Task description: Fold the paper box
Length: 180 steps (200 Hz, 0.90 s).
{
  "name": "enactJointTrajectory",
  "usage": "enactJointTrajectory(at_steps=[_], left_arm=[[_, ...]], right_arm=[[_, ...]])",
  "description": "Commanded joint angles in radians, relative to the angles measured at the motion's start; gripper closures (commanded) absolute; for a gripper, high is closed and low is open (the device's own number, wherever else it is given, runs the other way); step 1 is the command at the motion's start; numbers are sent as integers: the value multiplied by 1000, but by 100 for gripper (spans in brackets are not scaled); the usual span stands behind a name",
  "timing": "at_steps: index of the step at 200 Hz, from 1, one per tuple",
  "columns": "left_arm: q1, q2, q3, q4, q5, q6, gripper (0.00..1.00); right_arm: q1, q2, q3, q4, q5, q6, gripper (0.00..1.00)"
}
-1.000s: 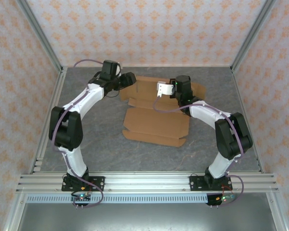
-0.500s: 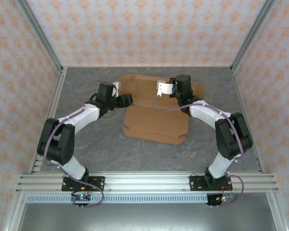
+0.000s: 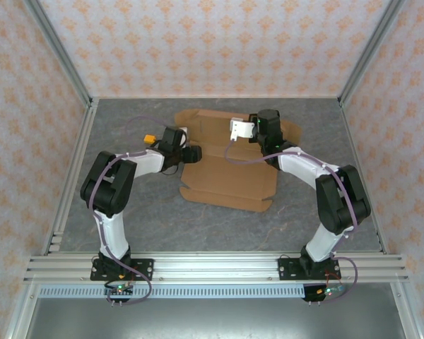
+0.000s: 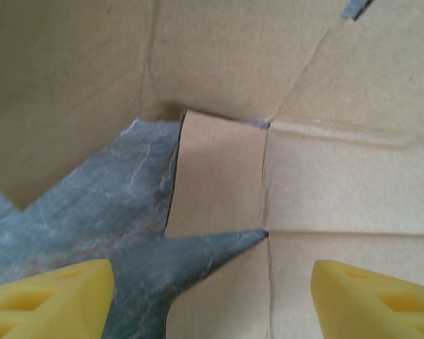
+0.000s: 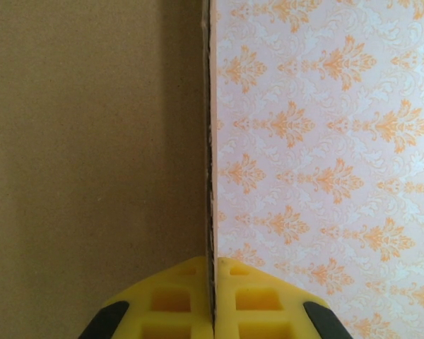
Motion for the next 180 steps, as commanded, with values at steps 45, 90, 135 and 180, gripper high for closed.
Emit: enactJointTrajectory(at_steps=[45, 90, 135, 180], left_arm=[[6, 117, 157, 25, 43, 16, 24], [2, 105, 165, 45, 108, -21, 33], [-19, 79, 148, 65, 132, -46, 39], [-43, 92, 179, 46, 127, -46, 48]], right_arm=[[0, -1, 40, 4, 3, 10, 100], [4, 1, 41, -2, 7, 11, 100], [6, 7, 42, 3, 13, 22, 100], [14, 14, 40, 10, 23, 33, 100]])
